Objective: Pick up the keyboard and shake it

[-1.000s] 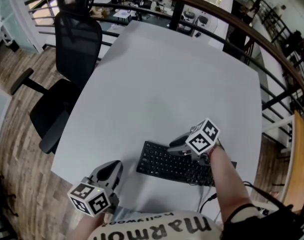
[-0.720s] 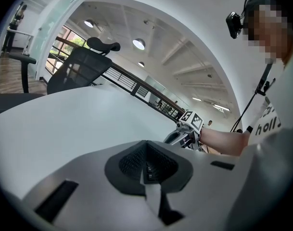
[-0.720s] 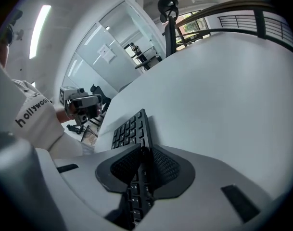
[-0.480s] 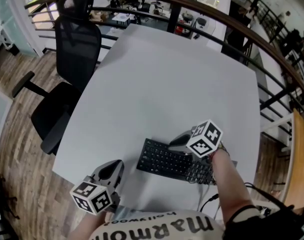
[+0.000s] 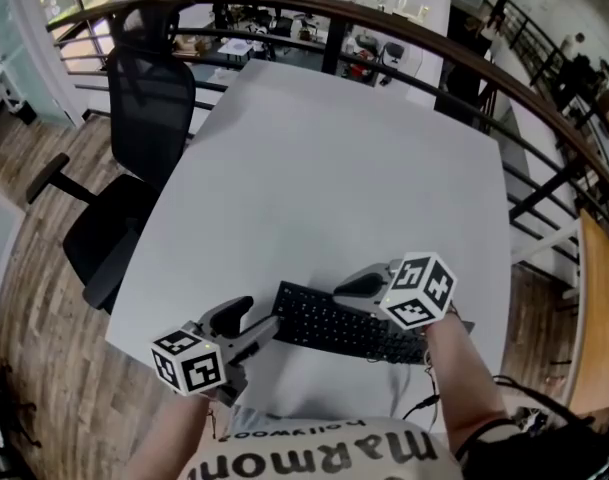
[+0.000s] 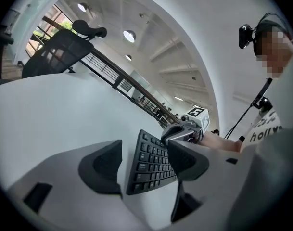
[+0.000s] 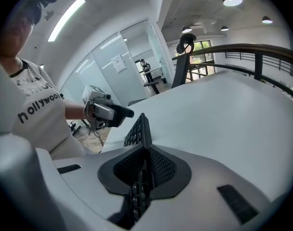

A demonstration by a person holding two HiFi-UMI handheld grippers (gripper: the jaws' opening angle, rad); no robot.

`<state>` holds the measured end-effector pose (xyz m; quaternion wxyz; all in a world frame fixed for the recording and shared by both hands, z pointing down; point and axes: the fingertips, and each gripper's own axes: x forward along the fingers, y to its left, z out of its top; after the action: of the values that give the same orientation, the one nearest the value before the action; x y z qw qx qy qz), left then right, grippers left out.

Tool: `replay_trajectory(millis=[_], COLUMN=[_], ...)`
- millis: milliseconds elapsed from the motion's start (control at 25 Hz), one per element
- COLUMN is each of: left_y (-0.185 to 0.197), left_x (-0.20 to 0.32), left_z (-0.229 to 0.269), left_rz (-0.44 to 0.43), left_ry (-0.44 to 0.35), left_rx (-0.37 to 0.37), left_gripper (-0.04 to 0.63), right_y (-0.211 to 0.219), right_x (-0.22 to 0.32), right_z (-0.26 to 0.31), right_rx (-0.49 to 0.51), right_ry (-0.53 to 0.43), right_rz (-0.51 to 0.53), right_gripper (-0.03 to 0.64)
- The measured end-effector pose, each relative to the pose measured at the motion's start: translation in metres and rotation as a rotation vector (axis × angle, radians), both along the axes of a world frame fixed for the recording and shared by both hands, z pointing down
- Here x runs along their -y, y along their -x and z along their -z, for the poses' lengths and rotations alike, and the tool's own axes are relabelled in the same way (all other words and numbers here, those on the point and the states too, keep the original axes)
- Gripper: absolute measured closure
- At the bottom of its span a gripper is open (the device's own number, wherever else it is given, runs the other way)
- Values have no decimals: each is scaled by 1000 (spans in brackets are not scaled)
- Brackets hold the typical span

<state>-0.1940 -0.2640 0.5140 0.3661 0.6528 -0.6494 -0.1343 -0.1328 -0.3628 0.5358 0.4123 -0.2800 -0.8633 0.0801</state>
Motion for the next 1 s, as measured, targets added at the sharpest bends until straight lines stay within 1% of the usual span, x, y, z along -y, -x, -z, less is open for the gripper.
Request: replay_trajectory(millis=[120,200,280,400,560,640,840,880,960,1000], left_y=[-14,-19,-20,-21,-34,-40,-50,-52,-53,-52], left_x=[19,30,37,41,44,46,49,48,48,47], left_z=[-5,-14,-20,-27,-29,-28,-30,-31,-36,-39], left_rz=[-96,-153,-179,-223,-346,-387,-429,-438,-447,-445], left_ry=[-19,-12,5,23,13,6,20,29,60,73], left_rx=[7,45,70,75,98,119,205,232,314,353], left_gripper=[296,289,285,285,284,285,285,285,297,327], right_y=[-7,-8,-9,-12,-15,-18,-27,-27,-25,-24], right_x=[-3,-6,-7,-10,-17,-21,-33,-35,-39,-38], right_z=[1,4,8,12,20,24,36,42,64,71], right_rx=[7,20,34,45,61,73,105,127,192,214], right_ry=[-34,-54,-70,-91,-110,-112,-108,-82,-10,-16], right_rz=[8,8,1,2,17,26,34,27,6,-1], right_gripper=[566,568,569,569,571,572,575,578,581,581])
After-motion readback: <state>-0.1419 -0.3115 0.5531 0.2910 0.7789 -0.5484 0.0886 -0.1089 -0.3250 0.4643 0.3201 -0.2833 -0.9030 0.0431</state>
